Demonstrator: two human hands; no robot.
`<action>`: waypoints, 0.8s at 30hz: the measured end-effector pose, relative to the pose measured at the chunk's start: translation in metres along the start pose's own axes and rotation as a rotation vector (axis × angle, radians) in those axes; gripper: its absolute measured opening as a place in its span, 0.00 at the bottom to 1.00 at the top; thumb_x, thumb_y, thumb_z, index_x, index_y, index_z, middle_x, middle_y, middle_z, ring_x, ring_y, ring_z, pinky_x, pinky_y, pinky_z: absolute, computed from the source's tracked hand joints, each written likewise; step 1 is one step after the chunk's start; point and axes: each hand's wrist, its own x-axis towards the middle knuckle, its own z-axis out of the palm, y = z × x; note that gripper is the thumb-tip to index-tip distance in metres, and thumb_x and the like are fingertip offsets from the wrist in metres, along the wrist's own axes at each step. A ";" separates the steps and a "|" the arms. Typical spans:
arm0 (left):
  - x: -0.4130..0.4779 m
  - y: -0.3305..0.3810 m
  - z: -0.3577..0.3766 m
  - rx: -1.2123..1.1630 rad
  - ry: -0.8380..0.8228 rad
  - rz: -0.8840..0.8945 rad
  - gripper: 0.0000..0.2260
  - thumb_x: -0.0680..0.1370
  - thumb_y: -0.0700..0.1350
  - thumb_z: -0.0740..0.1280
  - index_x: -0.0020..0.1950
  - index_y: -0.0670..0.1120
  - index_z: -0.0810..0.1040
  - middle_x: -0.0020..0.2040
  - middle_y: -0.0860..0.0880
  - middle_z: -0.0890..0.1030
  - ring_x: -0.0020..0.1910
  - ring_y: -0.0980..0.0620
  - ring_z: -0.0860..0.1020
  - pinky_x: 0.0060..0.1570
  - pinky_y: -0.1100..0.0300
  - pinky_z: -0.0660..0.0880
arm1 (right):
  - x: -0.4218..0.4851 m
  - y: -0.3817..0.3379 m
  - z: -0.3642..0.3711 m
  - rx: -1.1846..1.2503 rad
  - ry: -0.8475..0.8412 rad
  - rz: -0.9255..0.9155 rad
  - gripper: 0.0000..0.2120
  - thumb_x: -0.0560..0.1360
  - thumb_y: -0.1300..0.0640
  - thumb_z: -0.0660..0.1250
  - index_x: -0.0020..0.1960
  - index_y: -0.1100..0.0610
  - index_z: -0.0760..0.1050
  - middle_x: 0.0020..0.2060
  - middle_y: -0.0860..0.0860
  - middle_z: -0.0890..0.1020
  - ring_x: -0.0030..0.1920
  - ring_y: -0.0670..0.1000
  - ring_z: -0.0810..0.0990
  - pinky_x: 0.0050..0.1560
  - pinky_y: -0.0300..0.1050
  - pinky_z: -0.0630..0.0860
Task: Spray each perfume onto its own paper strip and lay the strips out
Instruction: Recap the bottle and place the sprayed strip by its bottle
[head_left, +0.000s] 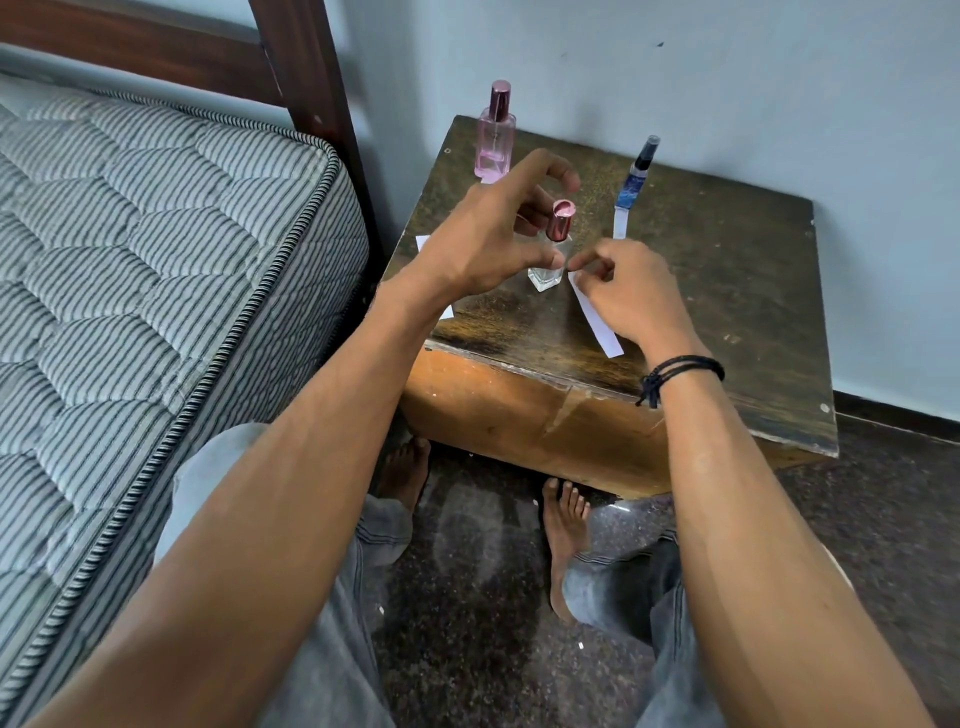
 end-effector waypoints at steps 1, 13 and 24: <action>0.000 0.000 0.001 0.000 -0.001 0.001 0.26 0.69 0.39 0.78 0.64 0.47 0.74 0.51 0.46 0.83 0.52 0.50 0.81 0.55 0.62 0.78 | 0.000 0.001 0.000 0.004 -0.003 0.006 0.08 0.79 0.60 0.66 0.53 0.51 0.84 0.45 0.49 0.84 0.49 0.53 0.81 0.53 0.52 0.79; 0.001 0.001 -0.004 0.041 0.044 0.063 0.30 0.69 0.52 0.79 0.68 0.51 0.73 0.62 0.54 0.78 0.57 0.57 0.77 0.50 0.66 0.74 | -0.001 0.006 -0.012 0.043 0.043 0.023 0.04 0.79 0.59 0.69 0.48 0.52 0.81 0.46 0.49 0.81 0.46 0.49 0.78 0.48 0.43 0.72; 0.007 0.008 -0.012 -0.167 0.470 -0.031 0.08 0.76 0.46 0.73 0.54 0.46 0.80 0.49 0.50 0.84 0.48 0.52 0.83 0.52 0.54 0.81 | -0.004 0.027 -0.041 0.058 0.150 0.041 0.04 0.79 0.58 0.70 0.51 0.52 0.84 0.46 0.46 0.83 0.43 0.42 0.80 0.43 0.32 0.72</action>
